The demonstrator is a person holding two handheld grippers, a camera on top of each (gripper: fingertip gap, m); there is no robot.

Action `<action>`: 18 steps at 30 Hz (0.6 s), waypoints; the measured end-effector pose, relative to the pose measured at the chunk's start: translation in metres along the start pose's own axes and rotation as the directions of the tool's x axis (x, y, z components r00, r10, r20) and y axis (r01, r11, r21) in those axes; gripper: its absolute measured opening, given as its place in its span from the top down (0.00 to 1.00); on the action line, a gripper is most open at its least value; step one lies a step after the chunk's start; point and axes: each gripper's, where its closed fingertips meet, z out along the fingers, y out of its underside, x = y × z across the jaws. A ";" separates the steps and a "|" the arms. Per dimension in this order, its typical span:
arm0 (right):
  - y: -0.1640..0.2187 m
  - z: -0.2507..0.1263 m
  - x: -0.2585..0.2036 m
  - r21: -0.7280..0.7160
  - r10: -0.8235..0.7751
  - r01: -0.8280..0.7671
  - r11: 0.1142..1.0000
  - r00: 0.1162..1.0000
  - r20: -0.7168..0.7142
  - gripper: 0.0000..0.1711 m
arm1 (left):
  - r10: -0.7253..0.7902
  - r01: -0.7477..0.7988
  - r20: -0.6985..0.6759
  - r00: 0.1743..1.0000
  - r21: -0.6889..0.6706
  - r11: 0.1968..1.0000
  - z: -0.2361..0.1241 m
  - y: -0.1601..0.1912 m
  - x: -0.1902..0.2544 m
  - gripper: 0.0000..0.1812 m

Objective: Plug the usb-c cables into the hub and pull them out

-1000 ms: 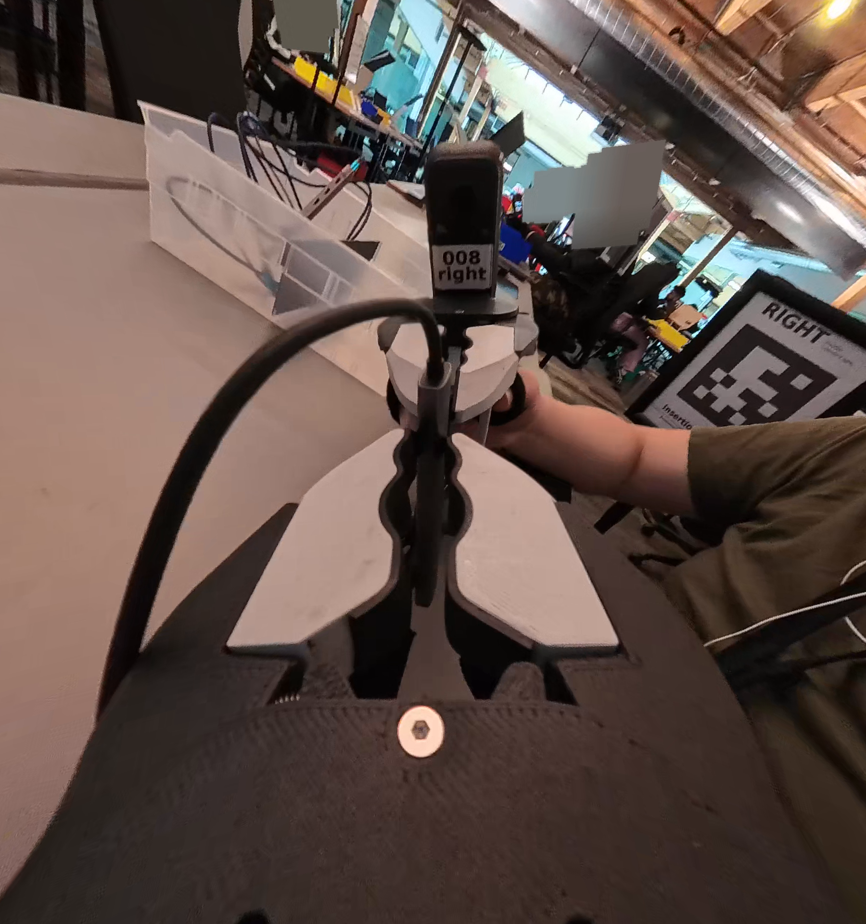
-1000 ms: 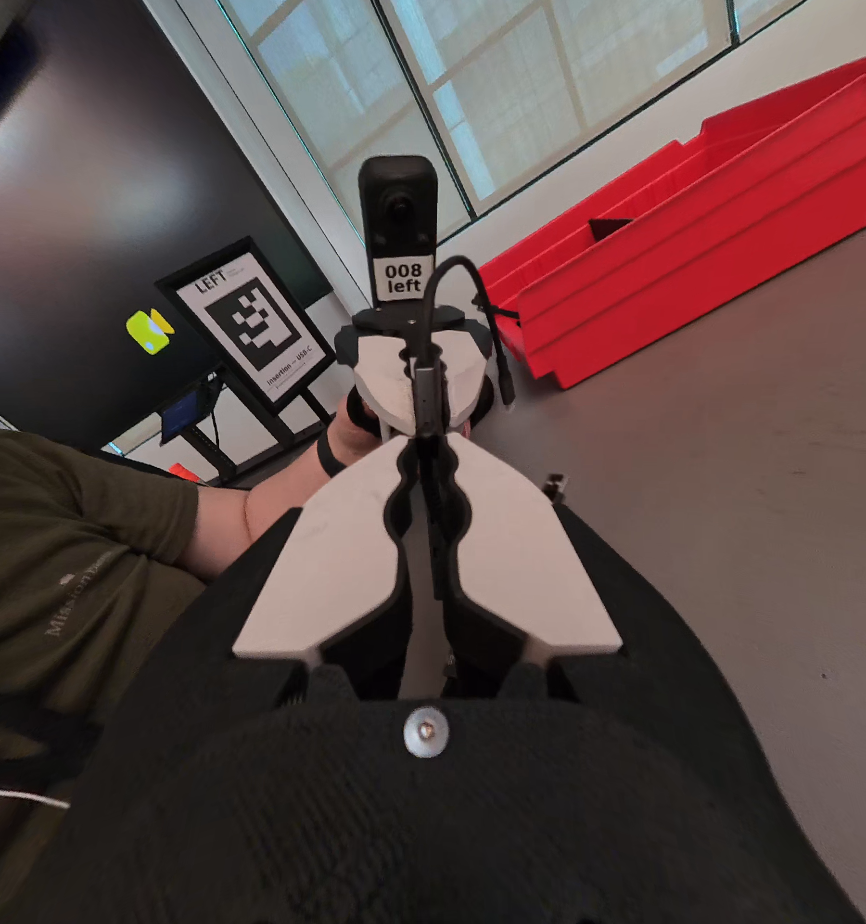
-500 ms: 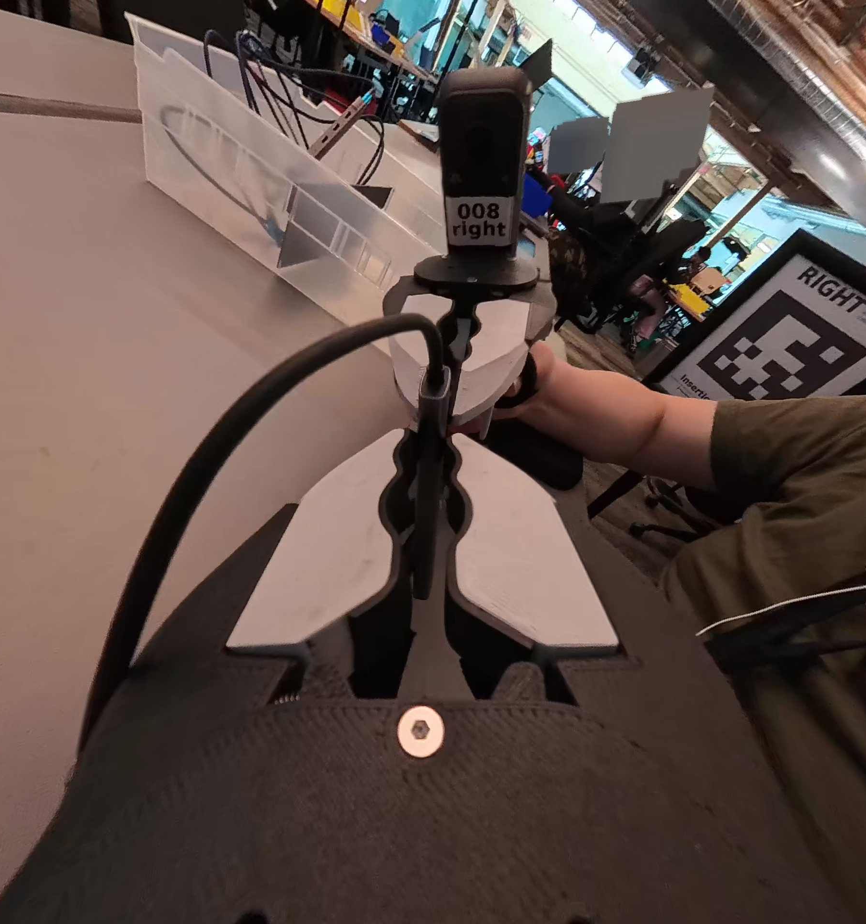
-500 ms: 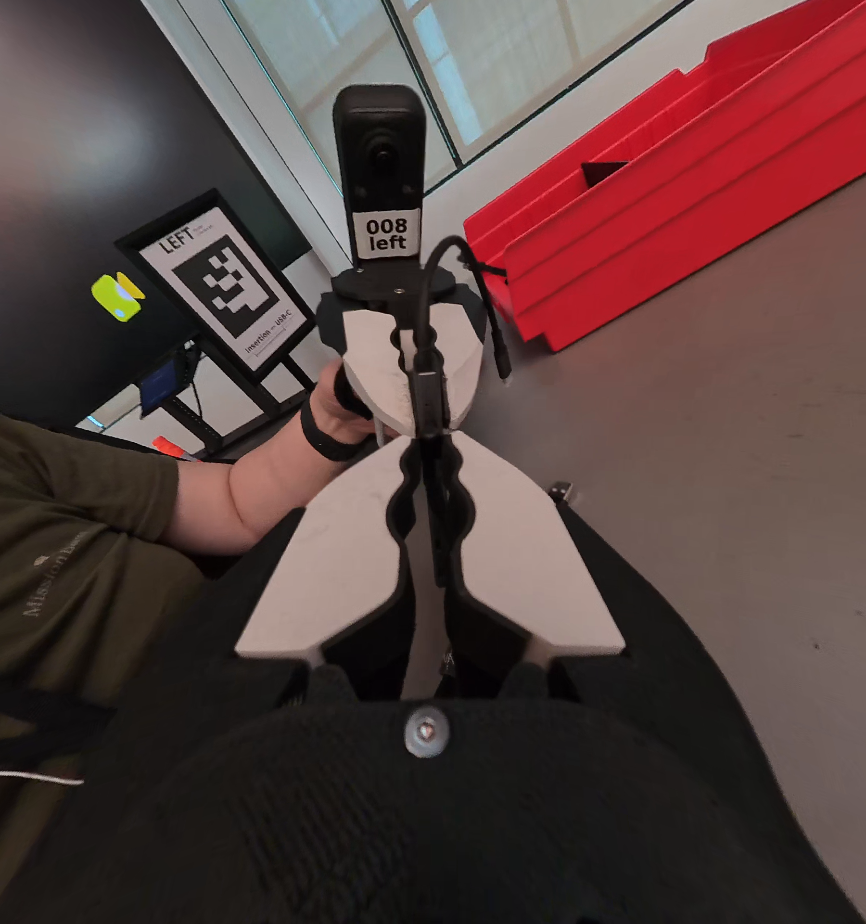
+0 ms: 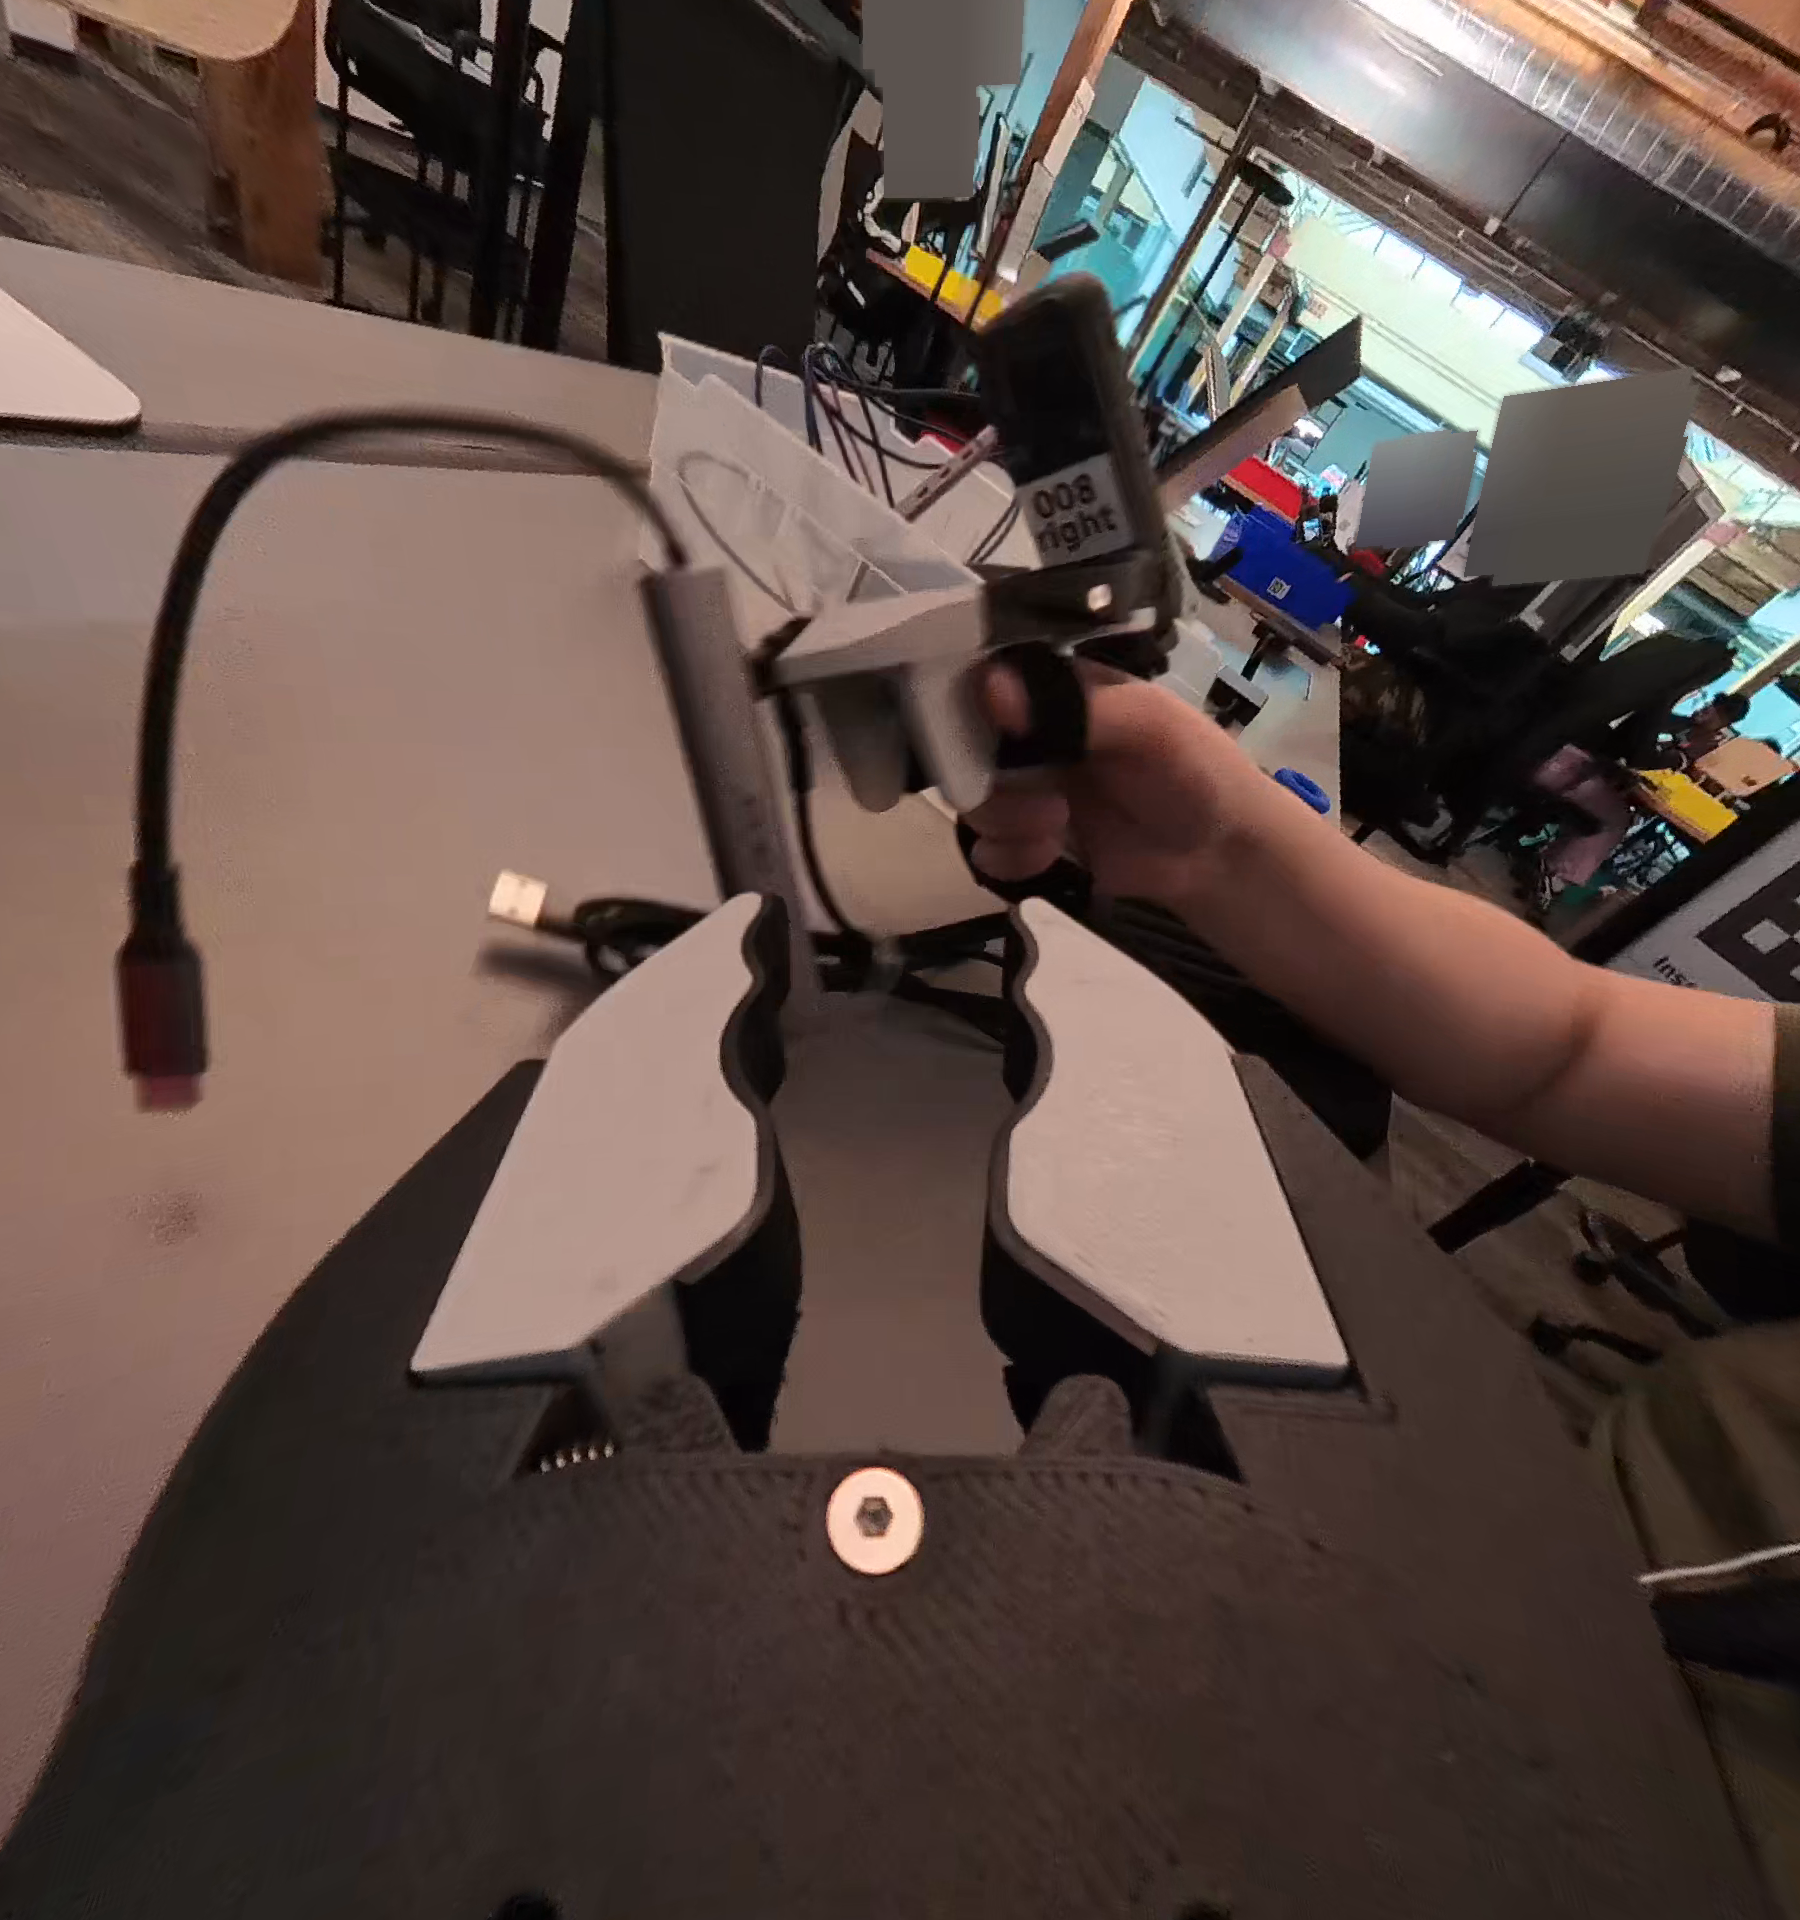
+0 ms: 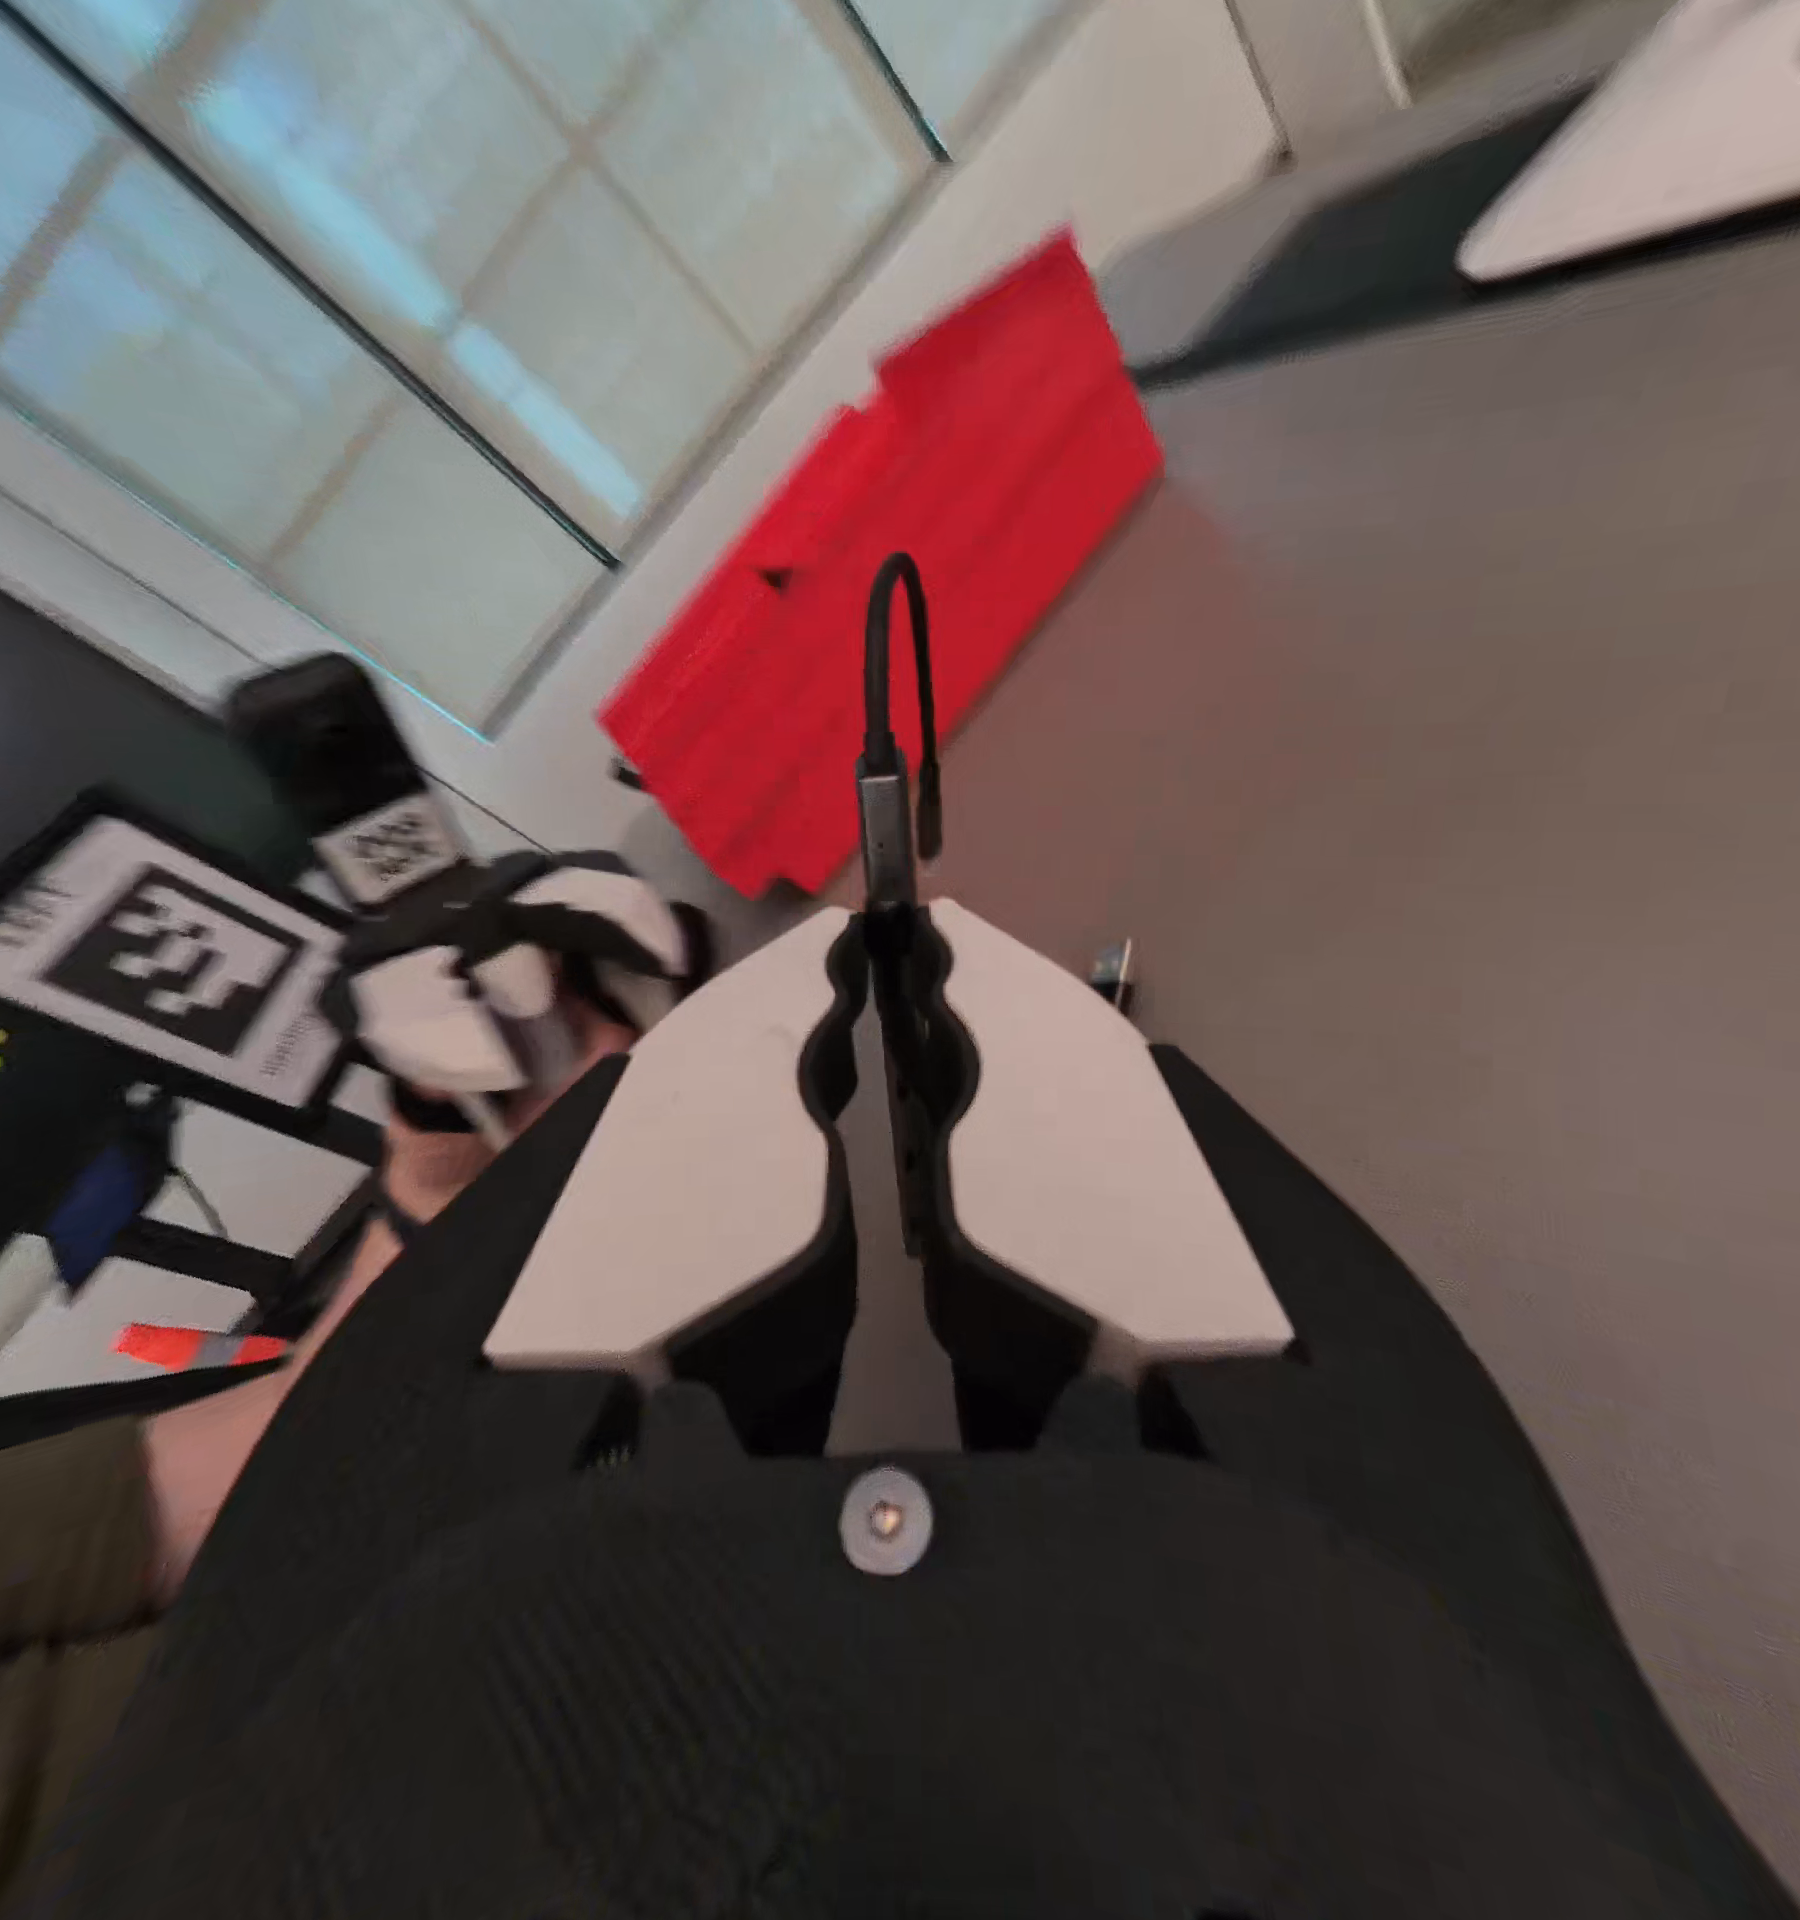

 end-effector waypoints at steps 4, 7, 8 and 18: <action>0.003 0.027 0.028 -0.064 0.075 -0.081 0.995 0.993 -0.094 0.95 | -0.035 0.035 -0.003 0.999 0.011 0.999 -0.002 0.001 -0.003 0.81; 0.004 0.041 0.046 -0.120 0.051 -0.070 0.990 0.987 -0.150 0.94 | -0.043 0.043 0.008 0.999 -0.021 0.999 -0.001 0.008 -0.006 0.81; 0.005 0.045 0.053 -0.142 0.036 -0.061 0.988 0.985 -0.169 0.93 | -0.043 0.043 0.013 0.999 -0.037 0.998 0.000 0.011 -0.007 0.81; -0.016 0.026 0.066 -0.046 -0.051 0.043 0.998 0.982 -0.180 0.79 | 0.010 -0.005 0.037 0.999 -0.139 0.990 0.011 0.028 -0.004 0.78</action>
